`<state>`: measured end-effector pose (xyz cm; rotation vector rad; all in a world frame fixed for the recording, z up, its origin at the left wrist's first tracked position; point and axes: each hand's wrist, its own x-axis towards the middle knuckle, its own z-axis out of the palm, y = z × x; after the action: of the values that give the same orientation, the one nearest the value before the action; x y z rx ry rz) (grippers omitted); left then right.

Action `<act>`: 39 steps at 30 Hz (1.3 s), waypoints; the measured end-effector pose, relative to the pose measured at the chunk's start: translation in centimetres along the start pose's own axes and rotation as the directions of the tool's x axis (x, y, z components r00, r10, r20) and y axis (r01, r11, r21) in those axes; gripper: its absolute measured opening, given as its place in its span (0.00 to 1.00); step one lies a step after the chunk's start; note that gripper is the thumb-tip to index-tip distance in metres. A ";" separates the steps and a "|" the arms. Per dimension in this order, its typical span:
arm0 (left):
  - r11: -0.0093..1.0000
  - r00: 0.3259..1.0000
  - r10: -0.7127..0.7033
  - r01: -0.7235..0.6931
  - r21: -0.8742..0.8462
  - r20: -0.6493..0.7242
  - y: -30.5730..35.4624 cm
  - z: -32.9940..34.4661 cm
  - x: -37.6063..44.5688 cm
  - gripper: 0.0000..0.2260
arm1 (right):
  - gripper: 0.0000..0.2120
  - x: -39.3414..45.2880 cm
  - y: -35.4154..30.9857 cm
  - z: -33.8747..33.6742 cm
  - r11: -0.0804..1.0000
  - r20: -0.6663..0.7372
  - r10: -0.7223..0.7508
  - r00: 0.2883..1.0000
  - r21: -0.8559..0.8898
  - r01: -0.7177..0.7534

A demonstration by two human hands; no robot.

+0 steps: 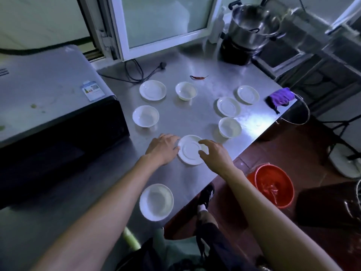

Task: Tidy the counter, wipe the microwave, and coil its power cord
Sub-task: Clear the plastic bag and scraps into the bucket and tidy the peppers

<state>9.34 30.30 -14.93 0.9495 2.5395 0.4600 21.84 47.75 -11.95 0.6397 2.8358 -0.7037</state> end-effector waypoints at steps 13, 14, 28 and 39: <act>0.969 0.965 -0.246 0.243 -0.037 -0.096 1.2 -2.4 13.0 0.19 | 0.19 20.5 2.9 -4.9 0.972 0.048 -0.198 0.979 0.142 0.190; 0.968 0.963 -0.253 0.251 -0.034 -0.095 1.6 -2.6 14.4 0.19 | 0.19 21.9 3.6 -5.3 0.970 0.056 -0.206 0.977 0.142 0.197; 0.942 0.935 -0.334 0.332 -0.038 -0.118 5.3 -5.2 28.0 0.19 | 0.18 39.3 9.4 -9.2 0.949 0.078 -0.297 0.952 0.135 0.285; 0.902 0.894 -0.432 0.426 -0.072 -0.119 4.7 -6.0 34.0 0.19 | 0.23 49.2 9.6 -7.8 0.901 0.133 -0.410 0.902 -0.097 0.423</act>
<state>-14.51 55.73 -15.94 0.3255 2.7379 0.4515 -18.44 77.23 -20.96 -0.0365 2.9062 -0.5889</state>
